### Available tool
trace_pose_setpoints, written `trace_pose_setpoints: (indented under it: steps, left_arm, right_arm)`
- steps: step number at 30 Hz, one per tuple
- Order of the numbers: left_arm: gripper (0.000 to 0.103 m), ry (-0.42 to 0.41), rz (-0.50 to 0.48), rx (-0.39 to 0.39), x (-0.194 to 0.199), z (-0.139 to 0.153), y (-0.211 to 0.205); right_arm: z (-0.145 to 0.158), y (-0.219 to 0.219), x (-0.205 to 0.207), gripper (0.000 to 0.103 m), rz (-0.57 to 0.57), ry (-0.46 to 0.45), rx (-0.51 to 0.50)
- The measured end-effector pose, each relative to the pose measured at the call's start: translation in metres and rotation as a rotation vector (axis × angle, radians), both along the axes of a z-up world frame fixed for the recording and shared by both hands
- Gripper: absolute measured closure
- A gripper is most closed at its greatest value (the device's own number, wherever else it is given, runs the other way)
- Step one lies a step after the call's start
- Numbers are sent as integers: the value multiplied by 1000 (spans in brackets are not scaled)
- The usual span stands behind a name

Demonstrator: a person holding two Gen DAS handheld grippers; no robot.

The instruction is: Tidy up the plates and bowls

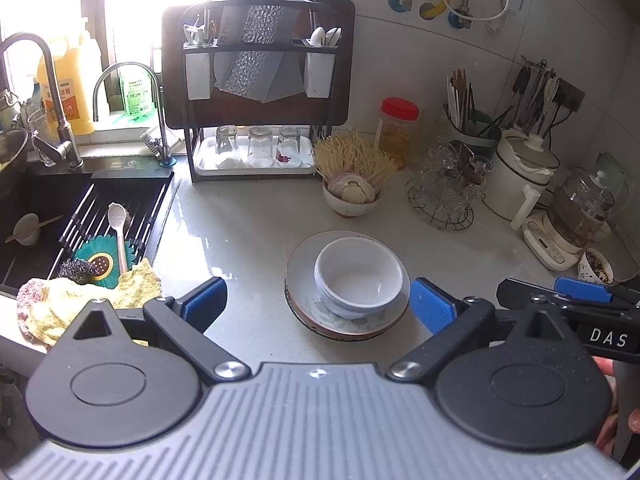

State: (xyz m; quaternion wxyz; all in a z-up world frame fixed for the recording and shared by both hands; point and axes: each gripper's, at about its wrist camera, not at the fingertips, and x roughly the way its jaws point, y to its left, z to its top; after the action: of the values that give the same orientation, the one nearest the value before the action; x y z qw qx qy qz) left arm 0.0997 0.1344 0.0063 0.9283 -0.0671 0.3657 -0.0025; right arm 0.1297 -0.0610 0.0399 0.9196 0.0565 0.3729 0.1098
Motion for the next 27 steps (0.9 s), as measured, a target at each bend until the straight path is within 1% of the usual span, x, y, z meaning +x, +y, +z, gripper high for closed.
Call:
trace_pose_setpoints:
  steps: [3, 7, 17, 21, 27]
  left_arm:
    - [3, 0, 10, 8, -1, -1, 1]
    - [3, -9, 29, -7, -3, -1, 3]
    - [3, 12, 22, -1, -4, -3, 4]
    - [3, 1, 21, -2, -4, 0, 6]
    - [3, 7, 3, -12, -4, 0, 2]
  right_arm:
    - [0, 3, -1, 7, 9, 4, 0]
    - [1, 4, -2, 7, 8, -5, -6]
    - [-2, 5, -2, 7, 6, 1, 5]
    - [-2, 5, -3, 7, -11, 8, 11]
    - [0, 5, -4, 7, -5, 3, 12]
